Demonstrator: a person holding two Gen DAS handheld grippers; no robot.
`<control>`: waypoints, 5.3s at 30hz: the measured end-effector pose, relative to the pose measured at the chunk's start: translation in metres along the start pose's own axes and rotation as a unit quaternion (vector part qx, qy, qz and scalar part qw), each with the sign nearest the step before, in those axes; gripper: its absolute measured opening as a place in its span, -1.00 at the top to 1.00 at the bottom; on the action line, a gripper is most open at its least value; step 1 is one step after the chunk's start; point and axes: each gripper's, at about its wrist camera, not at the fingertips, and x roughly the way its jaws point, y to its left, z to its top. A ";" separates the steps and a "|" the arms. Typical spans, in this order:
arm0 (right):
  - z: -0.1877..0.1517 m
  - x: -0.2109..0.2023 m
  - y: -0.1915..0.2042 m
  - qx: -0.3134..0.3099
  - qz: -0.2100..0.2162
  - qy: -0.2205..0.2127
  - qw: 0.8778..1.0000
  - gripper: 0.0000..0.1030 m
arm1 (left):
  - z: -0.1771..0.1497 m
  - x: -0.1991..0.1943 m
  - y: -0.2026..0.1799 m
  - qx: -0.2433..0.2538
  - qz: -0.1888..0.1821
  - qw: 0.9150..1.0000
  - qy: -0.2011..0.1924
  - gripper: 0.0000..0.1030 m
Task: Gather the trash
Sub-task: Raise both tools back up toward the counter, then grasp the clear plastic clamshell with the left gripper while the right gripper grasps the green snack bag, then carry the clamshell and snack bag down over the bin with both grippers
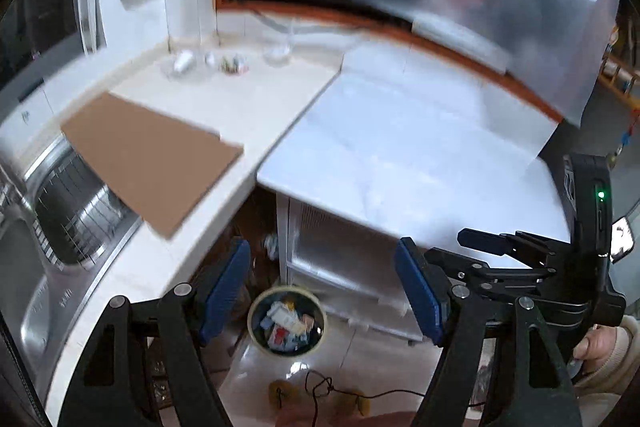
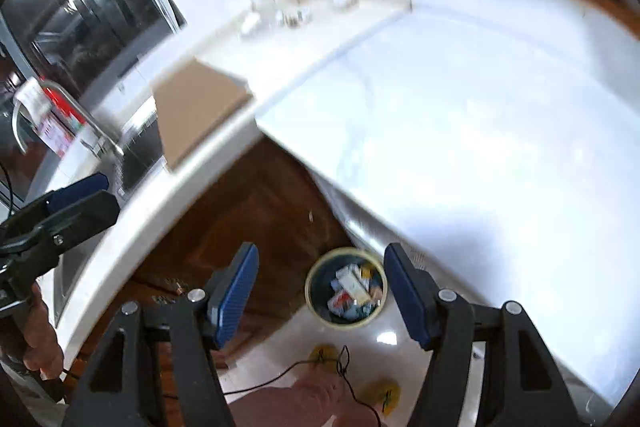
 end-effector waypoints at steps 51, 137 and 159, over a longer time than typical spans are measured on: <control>0.346 0.203 0.106 -0.116 -0.102 -0.018 0.988 -0.02 | 0.326 0.190 0.308 -0.068 0.034 0.995 0.062 -0.42; 0.052 0.024 0.016 -0.050 0.085 0.040 0.994 0.84 | -0.004 0.033 0.020 -0.157 0.062 0.978 0.122 0.94; -0.129 0.228 -0.016 -0.006 0.043 0.204 0.978 0.84 | -0.189 0.236 0.050 -0.090 0.120 0.947 0.283 0.93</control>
